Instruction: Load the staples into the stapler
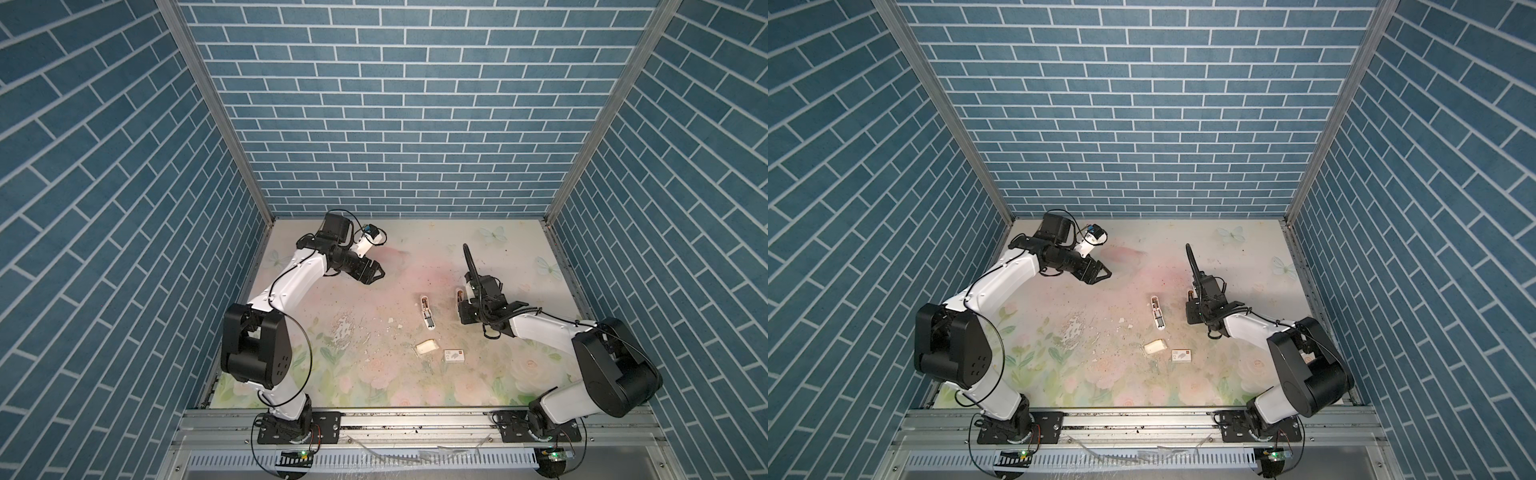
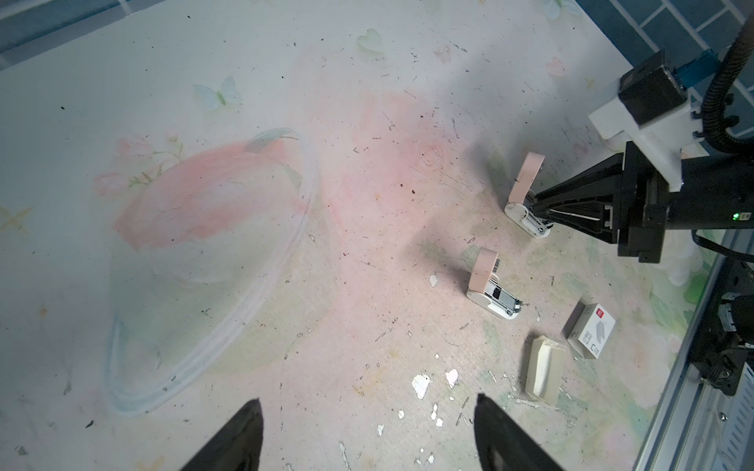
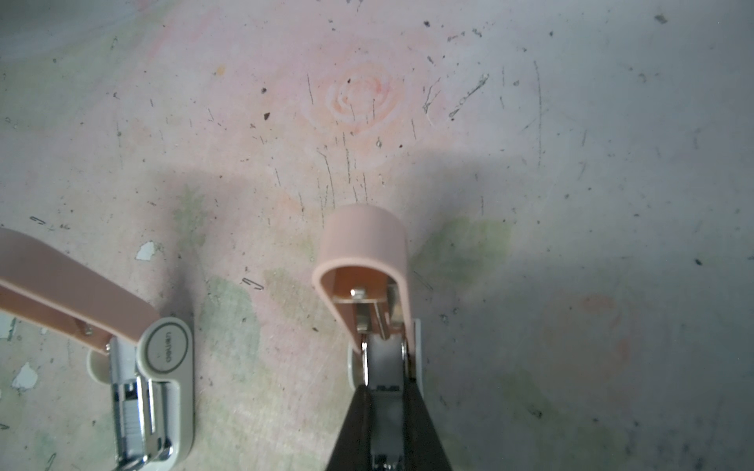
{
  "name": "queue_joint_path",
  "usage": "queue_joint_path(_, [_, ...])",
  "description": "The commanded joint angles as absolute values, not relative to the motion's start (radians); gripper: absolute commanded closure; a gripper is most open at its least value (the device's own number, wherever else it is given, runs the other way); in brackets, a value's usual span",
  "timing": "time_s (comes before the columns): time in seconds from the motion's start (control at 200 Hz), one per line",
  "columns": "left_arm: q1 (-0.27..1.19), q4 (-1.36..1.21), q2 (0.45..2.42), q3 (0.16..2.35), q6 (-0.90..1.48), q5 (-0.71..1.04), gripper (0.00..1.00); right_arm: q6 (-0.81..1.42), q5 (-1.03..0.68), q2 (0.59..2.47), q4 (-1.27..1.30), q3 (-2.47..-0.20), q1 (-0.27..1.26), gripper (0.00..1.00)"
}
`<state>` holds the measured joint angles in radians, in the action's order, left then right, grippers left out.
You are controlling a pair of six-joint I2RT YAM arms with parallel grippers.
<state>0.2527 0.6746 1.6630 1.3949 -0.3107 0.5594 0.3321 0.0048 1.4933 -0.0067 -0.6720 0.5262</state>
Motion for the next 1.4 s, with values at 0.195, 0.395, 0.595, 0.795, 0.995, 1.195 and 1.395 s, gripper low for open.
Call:
queue_joint_path(0.195, [0.245, 0.667, 1.657, 1.379, -0.321, 0.571, 0.18, 0.325, 0.022, 1.487, -0.061, -0.635, 0.526, 0.88])
queue_joint_path(0.395, [0.245, 0.667, 1.653, 1.383, -0.321, 0.574, 0.18, 0.334, 0.025, 1.481, -0.085, -0.634, 0.529, 0.89])
queue_joint_path(0.595, [0.245, 0.664, 1.652, 1.383, -0.321, 0.577, 0.18, 0.352, 0.027, 1.484, -0.093, -0.63, 0.538, 0.88])
queue_joint_path(0.795, [0.245, 0.66, 1.655, 1.382, -0.317, 0.584, 0.18, 0.365, 0.042, 1.507, -0.11, -0.64, 0.549, 0.88])
queue_joint_path(0.995, [0.245, 0.661, 1.654, 1.385, -0.319, 0.588, 0.18, 0.381, 0.069, 1.518, -0.114, -0.636, 0.572, 0.88])
queue_joint_path(1.195, [0.245, 0.662, 1.656, 1.394, -0.318, 0.594, 0.18, 0.403, 0.077, 1.517, -0.093, -0.617, 0.579, 0.88])
queue_joint_path(1.395, [0.245, 0.663, 1.653, 1.396, -0.319, 0.593, 0.18, 0.434, 0.079, 1.503, -0.059, -0.582, 0.583, 0.88])
